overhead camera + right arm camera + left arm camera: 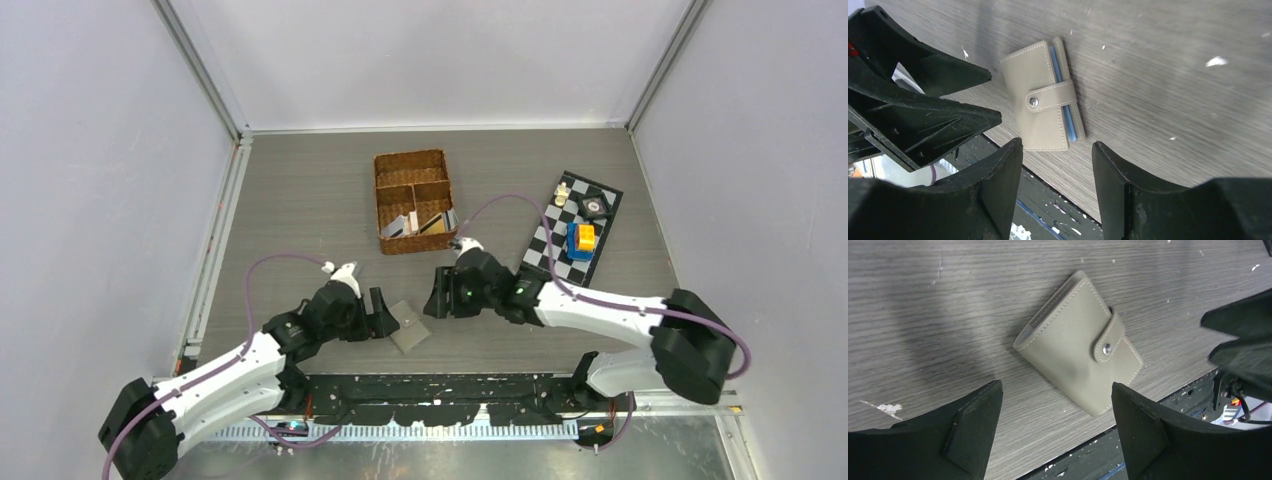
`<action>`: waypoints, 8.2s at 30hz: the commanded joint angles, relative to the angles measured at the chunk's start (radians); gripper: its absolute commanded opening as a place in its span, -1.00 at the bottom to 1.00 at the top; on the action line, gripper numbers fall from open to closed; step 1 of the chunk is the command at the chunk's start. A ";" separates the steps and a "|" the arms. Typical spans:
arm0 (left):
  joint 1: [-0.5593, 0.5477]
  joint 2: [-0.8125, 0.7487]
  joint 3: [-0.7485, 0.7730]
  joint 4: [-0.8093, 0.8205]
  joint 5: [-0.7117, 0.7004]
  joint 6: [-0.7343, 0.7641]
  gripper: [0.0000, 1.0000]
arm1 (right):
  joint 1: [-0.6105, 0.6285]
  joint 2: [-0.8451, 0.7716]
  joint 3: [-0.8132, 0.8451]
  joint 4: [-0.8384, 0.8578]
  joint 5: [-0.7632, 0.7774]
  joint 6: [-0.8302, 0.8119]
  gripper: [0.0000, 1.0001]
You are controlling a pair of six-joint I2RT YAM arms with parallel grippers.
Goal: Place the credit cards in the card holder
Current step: Pick up the card holder from the center of the board, then open the card holder at the center of the board.
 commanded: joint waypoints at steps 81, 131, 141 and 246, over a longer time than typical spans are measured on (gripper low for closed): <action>-0.003 0.108 -0.102 0.250 -0.025 -0.083 -0.33 | 0.081 0.237 -0.288 0.741 -0.112 0.415 -0.99; 0.066 -0.030 0.277 0.599 0.492 -0.072 0.09 | 0.077 -0.553 -0.156 0.643 -0.045 0.048 -0.99; 0.142 -0.033 0.271 0.560 0.541 -0.090 -0.80 | 0.078 -0.571 -0.101 0.416 0.046 0.007 -0.72; 0.230 0.436 0.580 -0.074 1.193 0.501 -1.00 | -0.159 -0.199 0.126 0.032 -0.896 -0.216 -0.10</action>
